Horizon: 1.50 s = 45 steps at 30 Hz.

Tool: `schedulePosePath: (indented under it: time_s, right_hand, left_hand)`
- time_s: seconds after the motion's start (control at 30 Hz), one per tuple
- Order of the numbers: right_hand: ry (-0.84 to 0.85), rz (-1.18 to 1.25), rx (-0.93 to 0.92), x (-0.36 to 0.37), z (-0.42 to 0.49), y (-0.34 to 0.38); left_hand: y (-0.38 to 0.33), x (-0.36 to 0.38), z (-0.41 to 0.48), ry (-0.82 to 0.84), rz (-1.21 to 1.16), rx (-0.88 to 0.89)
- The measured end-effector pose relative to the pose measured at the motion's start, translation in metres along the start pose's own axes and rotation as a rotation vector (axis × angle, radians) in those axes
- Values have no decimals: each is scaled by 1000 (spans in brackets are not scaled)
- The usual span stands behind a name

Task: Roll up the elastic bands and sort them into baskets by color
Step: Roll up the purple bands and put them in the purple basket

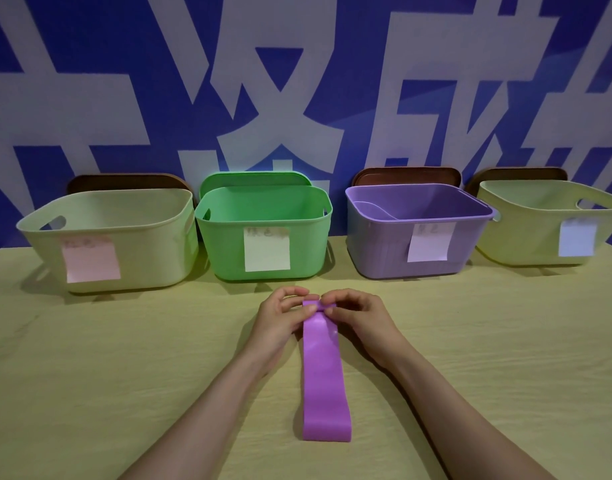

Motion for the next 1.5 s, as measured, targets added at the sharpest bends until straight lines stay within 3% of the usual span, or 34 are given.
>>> schedulePosePath:
  time_s: [0.3,0.47,0.67,1.2,1.5]
  right_hand:
    - [-31,-105,-4,2,3,-2]
    - [-44,52,6,-1,4,-4]
    - [-29,104,-1,-2,4,-5]
    - [3,3,12,5,4,-4]
    - [11,133,17,4,5,-5]
  left_hand:
    - [-6,0,-1,4,1,74]
    - [0,2,0,-10,186,59]
    - [1,-1,1,15,3,-21]
    - [-2,0,0,-3,-32,38]
    - [-1,1,1,-7,-46,-7]
Point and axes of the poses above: each hand's wrist, its own z-axis towards the middle knuckle, its own x-axis out of the palm, y = z × x, the point moved 7 cm from there along z, towards the middle knuckle, and after that the axes turned 8 degrees about -z, right-handed, at the moved point
